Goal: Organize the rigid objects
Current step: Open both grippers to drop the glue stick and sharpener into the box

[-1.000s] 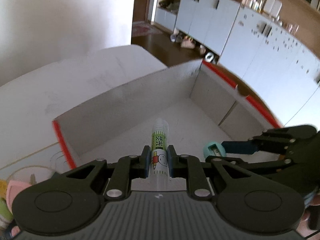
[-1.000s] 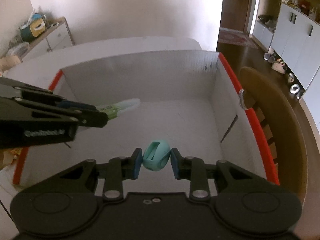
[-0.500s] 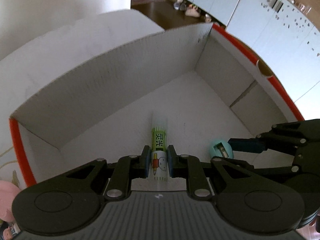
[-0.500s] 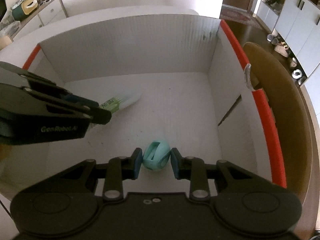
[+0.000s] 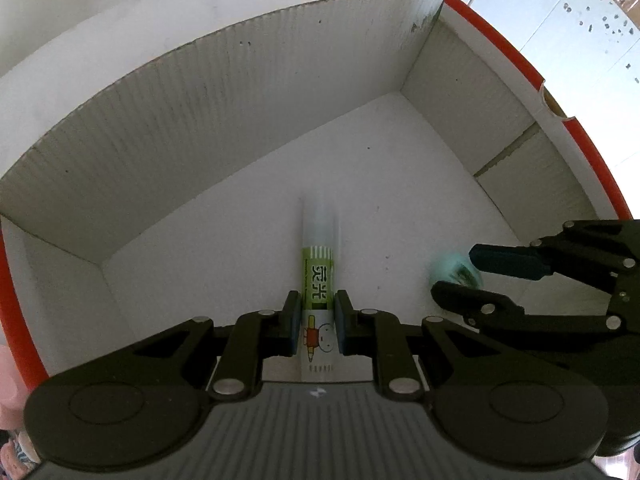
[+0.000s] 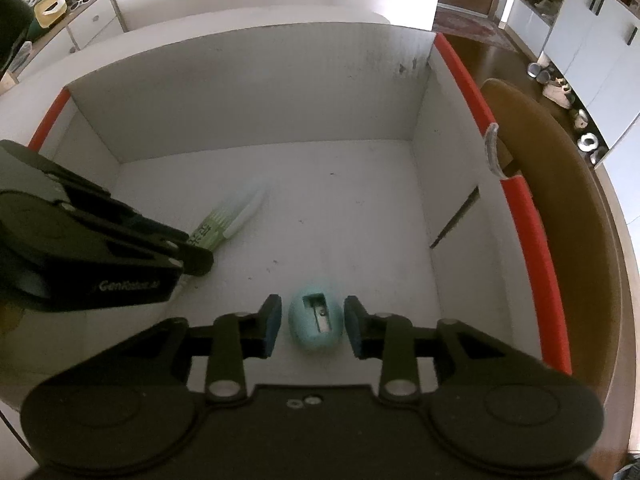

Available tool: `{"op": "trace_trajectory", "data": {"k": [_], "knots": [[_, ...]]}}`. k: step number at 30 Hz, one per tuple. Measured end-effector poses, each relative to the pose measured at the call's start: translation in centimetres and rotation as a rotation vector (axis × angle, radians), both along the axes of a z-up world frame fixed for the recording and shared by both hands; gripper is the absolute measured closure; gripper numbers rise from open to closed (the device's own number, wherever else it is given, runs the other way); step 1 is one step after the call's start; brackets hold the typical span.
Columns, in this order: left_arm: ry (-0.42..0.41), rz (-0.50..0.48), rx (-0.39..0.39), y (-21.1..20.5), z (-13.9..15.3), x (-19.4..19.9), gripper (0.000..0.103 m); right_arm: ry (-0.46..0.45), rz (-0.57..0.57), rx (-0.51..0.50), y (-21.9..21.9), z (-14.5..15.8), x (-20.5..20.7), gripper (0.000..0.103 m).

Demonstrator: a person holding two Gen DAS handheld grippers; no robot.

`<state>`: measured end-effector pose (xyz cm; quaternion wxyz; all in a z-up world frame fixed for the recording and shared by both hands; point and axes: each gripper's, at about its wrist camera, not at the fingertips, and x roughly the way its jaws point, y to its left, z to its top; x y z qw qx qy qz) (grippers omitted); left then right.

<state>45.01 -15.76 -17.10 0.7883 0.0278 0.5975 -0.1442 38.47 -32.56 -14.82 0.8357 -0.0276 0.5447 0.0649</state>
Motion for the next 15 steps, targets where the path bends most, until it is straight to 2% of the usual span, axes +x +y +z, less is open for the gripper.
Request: {"op": "trace_trajectory", "data": {"k": [5, 10, 15], "knots": [[-0.012, -0.007, 0.024, -0.3, 0.3, -0.3, 0.086, -0.015, -0.009, 0.012, -0.2, 0.5, -0.4, 0.063], [-0.05, 0.0, 0.004, 0.0, 1.4, -1.1, 0.086, -0.043, -0.009, 0.024, -0.4, 1.6, -1.1, 0.056], [-0.093, 0.004, -0.018, 0.5, 2.9, -2.5, 0.086, -0.069, -0.012, 0.034, -0.4, 2.7, -2.1, 0.053]]}}
